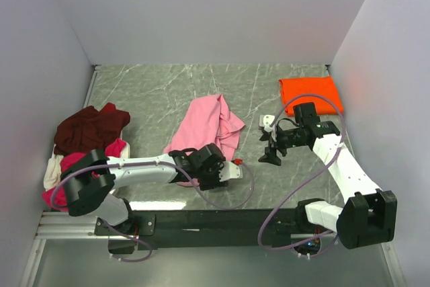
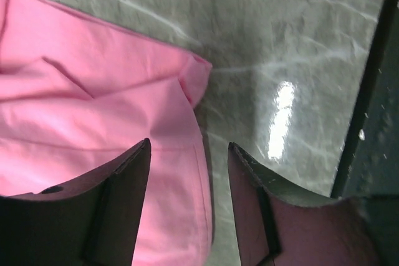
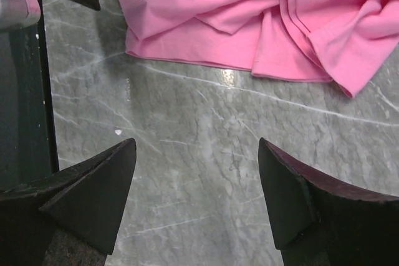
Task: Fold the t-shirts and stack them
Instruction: Flatten the tshirt out
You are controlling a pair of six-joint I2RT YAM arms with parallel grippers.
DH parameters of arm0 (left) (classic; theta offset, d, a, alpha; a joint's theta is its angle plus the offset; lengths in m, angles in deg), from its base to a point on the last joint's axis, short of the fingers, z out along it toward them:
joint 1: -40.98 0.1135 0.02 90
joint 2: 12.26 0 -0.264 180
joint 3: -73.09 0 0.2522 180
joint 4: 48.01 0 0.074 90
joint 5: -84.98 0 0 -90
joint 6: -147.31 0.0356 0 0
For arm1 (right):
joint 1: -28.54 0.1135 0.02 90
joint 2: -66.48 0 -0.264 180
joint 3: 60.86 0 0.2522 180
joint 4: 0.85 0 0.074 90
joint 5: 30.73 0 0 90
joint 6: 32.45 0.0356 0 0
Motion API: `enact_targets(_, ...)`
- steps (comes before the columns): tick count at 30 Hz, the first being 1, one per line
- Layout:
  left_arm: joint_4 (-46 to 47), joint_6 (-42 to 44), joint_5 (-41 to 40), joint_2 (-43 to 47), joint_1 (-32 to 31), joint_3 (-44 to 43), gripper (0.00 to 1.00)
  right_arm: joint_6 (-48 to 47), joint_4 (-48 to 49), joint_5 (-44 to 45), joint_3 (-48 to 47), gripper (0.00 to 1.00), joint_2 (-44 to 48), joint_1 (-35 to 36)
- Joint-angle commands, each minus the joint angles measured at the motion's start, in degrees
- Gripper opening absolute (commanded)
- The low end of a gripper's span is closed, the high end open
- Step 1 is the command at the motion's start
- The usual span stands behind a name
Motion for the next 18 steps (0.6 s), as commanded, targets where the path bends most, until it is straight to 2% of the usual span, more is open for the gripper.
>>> enact_targets(1, 4.7, 0.3, -4.2, -2.0, -1.4, -1.7, 0.57, -1.8, -1.9, -2.7, -0.2, 0.85, 1.3, -2.2)
enact_targets(6, 5.2, -0.2, -6.0, -5.1, -1.5, -1.3, 0.52, -4.1, -3.9, -3.9, -0.2, 0.85, 1.2, -4.0)
enact_targets(8, 5.6, -0.2, -6.0, -5.5, -1.5, -0.9, 0.47, -4.4, -4.3, -3.8, -0.3, 0.85, 1.0, -4.2)
enact_targets(9, 5.9, -0.2, -7.5, -5.5, -1.6, -0.7, 0.34, -4.7, -4.4, -3.8, -0.2, 0.85, 0.8, -4.2)
enact_targets(10, 6.1, -0.3, -8.0, -5.2, -1.6, -0.6, 0.26, -4.9, -4.5, -4.0, -0.2, 0.85, 0.7, -4.3)
enact_targets(11, 6.3, -0.4, -8.4, -4.8, -1.5, -0.3, 0.13, -5.0, -4.8, -4.1, -0.3, 0.85, 0.7, -4.3)
enact_targets(13, 6.9, -0.4, -9.2, -2.7, -1.6, 0.3, 0.01, -5.1, -5.0, -4.1, -0.3, 0.85, 0.7, -4.5)
enact_targets(18, 6.1, -0.4, -12.2, 6.5, -1.3, 2.3, 0.00, -4.2, -3.7, -3.3, 0.0, 0.85, 0.7, -4.5)
